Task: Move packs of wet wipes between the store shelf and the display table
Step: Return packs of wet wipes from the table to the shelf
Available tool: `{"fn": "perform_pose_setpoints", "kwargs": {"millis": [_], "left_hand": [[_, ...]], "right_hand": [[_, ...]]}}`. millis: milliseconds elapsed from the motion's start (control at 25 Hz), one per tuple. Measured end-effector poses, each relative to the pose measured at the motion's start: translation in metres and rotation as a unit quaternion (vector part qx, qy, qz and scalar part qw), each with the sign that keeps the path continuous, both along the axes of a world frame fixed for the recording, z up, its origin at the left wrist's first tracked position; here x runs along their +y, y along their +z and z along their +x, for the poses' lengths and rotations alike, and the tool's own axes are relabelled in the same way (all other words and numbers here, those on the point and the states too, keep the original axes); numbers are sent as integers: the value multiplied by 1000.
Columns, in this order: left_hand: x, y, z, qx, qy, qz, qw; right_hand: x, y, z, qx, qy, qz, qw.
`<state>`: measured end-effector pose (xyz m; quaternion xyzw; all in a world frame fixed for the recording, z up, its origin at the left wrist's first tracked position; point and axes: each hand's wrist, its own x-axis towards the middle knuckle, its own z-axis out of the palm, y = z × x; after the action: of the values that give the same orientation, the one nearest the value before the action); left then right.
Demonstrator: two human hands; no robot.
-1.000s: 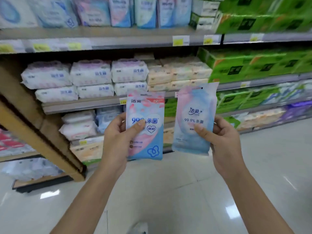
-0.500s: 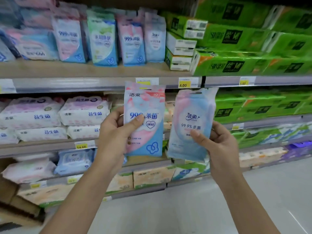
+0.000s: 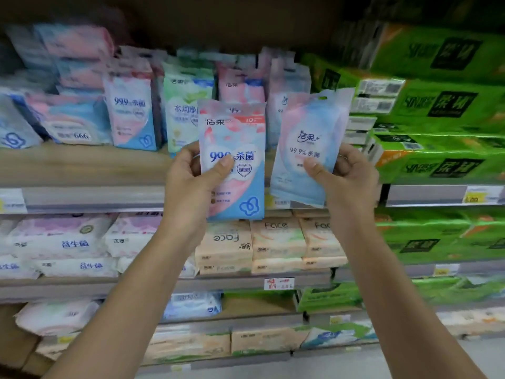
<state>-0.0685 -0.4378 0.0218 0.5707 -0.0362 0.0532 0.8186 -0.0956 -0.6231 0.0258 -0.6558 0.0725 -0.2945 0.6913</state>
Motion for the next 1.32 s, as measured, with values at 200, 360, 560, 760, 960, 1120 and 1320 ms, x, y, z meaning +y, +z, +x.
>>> {"fn": "perform_pose_setpoints", "kwargs": {"millis": [200, 360, 560, 760, 960, 1120, 1320], "left_hand": [[2, 11, 64, -24, -24, -5, 999], [-9, 12, 86, -19, -31, 2, 999], [-17, 14, 94, -17, -32, -5, 999], [-20, 14, 97, -22, -26, 2, 999], [-26, 8, 93, -44, -14, 28, 999], [-24, 3, 93, -28, -20, 31, 999], [-20, 2, 93, -32, -49, 49, 997]], "right_hand": [[8, 8, 72, -6, -116, -88, 989], [13, 9, 98, 31, -168, -145, 975], [14, 6, 111, 94, -184, -211, 955], [16, 21, 102, 241, -239, -534, 775], [16, 40, 87, 262, -233, -593, 725], [13, 33, 102, 249, -212, -532, 781], [13, 24, 109, 209, -191, -512, 811]]}}
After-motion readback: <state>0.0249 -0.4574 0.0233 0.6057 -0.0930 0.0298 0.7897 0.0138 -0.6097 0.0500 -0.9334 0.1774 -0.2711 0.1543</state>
